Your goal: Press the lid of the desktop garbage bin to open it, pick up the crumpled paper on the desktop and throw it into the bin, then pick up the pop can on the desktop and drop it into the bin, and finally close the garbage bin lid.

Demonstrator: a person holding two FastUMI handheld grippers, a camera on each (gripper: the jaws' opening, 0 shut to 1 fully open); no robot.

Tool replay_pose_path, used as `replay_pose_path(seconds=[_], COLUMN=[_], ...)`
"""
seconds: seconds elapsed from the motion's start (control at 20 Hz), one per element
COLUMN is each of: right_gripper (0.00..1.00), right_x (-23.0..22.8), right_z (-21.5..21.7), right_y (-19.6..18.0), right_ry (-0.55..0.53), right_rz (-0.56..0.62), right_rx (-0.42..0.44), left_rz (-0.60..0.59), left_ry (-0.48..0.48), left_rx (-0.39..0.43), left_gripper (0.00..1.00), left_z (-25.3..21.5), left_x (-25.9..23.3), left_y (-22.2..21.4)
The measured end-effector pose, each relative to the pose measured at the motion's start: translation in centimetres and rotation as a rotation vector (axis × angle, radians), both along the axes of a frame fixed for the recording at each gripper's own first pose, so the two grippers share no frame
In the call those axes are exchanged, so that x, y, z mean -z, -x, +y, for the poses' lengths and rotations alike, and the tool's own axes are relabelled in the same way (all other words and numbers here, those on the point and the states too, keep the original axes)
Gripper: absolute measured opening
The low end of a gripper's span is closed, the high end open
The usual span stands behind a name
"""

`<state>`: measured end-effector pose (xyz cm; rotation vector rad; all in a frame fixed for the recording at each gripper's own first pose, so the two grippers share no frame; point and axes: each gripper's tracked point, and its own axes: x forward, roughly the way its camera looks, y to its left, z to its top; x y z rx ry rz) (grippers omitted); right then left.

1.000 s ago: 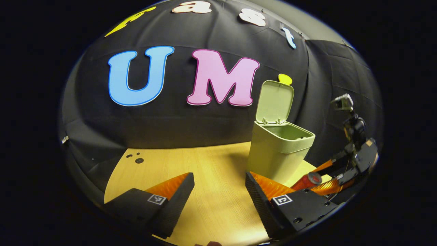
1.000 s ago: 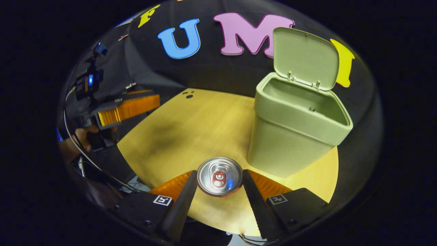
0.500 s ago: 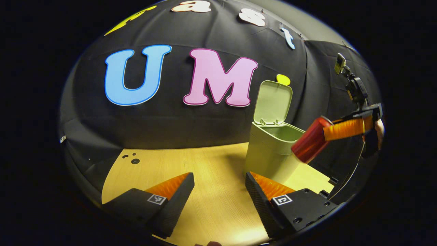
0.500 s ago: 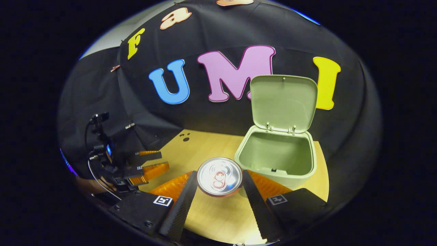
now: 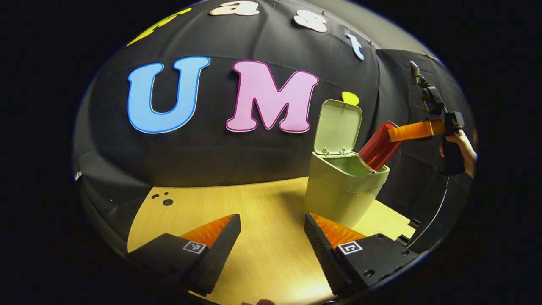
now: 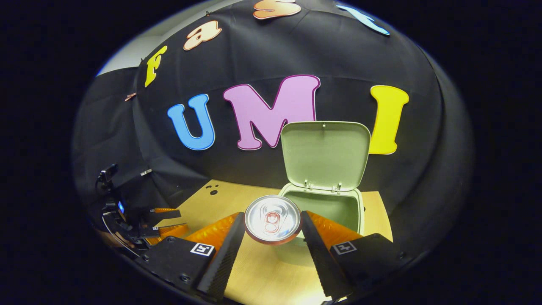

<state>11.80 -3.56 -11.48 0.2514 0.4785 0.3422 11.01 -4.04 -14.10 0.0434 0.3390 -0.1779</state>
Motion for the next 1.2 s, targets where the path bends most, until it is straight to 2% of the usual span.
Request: replay_pose_path(seconds=[0.4,0.5,0.55,0.85,1.2], right_gripper=[0.86,0.82,0.86,0.86,0.86], right_x=[2.3,3.6,4.2,8.5,10.5], right_z=[-1.2,-1.0,-0.7,0.5,0.1], right_y=[-4.1,-4.8,-4.9,-5.1,-5.4], right_ry=[0.007,0.018,0.023,0.06,0.082], right_rz=[0.009,0.03,0.047,0.144,0.177], right_rx=[0.042,0.035,0.027,0.005,0.038], left_rz=[0.003,0.003,0.004,0.008,0.013], left_ry=[-0.014,-0.013,-0.013,-0.011,-0.021], left_rx=[-0.017,-0.023,-0.027,-0.039,-0.042], left_gripper=[0.97,0.97,0.97,0.97,0.97], left_z=[0.5,0.6,0.7,0.9,1.2], left_x=[-0.1,0.0,0.0,0.1,0.3], left_y=[0.3,0.3,0.4,0.2,0.0])
